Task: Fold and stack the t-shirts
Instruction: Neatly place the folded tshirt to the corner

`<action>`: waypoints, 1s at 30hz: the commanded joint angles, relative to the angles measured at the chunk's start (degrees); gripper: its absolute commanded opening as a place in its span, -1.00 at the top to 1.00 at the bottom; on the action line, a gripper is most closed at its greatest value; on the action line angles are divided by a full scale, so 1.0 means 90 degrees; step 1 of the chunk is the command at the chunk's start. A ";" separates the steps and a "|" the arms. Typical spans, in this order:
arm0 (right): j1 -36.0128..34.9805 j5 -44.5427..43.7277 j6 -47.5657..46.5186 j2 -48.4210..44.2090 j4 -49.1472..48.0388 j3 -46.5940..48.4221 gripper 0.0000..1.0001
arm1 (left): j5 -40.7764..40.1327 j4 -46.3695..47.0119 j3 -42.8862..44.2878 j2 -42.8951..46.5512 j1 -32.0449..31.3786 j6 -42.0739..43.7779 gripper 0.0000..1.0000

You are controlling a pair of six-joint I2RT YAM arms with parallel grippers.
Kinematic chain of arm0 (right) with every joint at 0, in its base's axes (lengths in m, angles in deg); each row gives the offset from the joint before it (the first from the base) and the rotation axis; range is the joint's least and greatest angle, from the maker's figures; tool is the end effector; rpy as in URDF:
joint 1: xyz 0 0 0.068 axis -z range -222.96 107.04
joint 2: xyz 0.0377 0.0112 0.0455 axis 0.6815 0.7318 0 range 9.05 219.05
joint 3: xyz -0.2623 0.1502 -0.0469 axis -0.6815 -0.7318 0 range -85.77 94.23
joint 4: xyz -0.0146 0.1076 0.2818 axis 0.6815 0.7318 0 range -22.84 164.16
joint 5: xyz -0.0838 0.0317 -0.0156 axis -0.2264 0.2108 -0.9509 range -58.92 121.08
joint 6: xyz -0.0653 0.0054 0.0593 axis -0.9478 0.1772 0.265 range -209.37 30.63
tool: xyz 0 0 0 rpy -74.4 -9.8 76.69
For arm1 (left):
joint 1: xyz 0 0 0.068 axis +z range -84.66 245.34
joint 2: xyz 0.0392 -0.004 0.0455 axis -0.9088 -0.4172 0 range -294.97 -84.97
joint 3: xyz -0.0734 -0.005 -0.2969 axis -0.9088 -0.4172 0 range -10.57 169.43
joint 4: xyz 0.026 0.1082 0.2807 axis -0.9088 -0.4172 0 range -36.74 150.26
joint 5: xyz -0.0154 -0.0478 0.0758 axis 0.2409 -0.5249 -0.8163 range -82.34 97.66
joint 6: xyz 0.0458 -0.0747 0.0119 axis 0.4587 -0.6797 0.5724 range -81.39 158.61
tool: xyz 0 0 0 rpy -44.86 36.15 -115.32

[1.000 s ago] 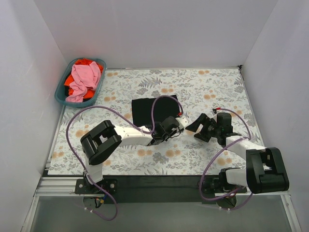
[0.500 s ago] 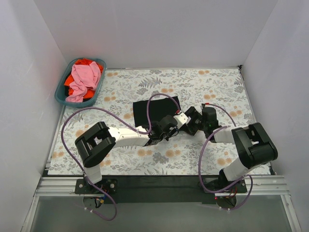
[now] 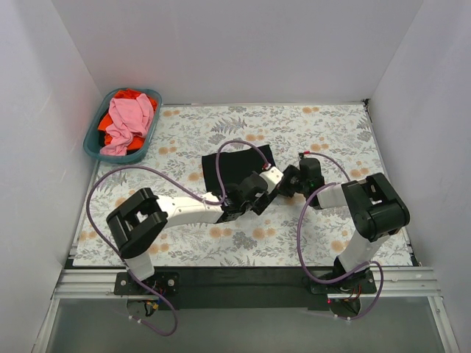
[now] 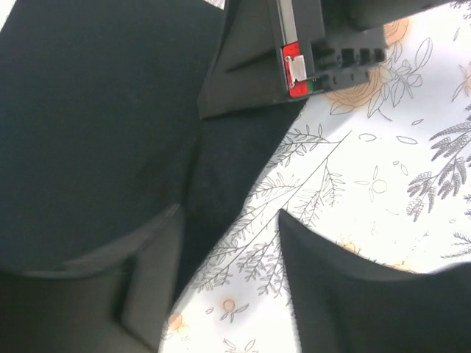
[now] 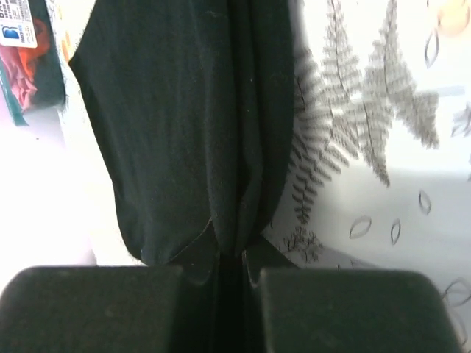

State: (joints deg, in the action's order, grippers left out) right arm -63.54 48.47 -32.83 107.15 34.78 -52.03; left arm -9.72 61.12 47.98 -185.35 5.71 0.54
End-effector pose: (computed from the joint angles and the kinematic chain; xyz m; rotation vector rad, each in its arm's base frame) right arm 0.3354 0.1509 0.0961 0.5252 2.2512 1.0716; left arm 0.2430 -0.3683 0.1617 0.2732 2.2932 -0.5592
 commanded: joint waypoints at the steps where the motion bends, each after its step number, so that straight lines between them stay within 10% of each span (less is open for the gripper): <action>1: 0.0157 -0.0281 -0.0877 -0.0031 -0.0074 0.0353 0.97 | -0.0304 0.0032 -0.0050 0.0762 0.0083 -0.0379 -0.14; 15: 0.1524 -0.1901 -0.5664 0.1032 0.2141 0.3671 0.97 | -0.0664 -0.1765 -0.1503 0.3944 0.2563 -0.2645 -0.95; 30: 0.2843 -0.3767 -0.7599 0.3102 0.2787 0.6739 0.97 | -0.2131 -0.1532 -0.2579 0.4796 0.2808 -0.3534 -0.96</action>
State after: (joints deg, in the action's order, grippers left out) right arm -39.49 20.23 -95.50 133.36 61.25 3.18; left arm -25.35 46.02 24.50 -141.68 30.73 -29.97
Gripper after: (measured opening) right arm 0.090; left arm 0.981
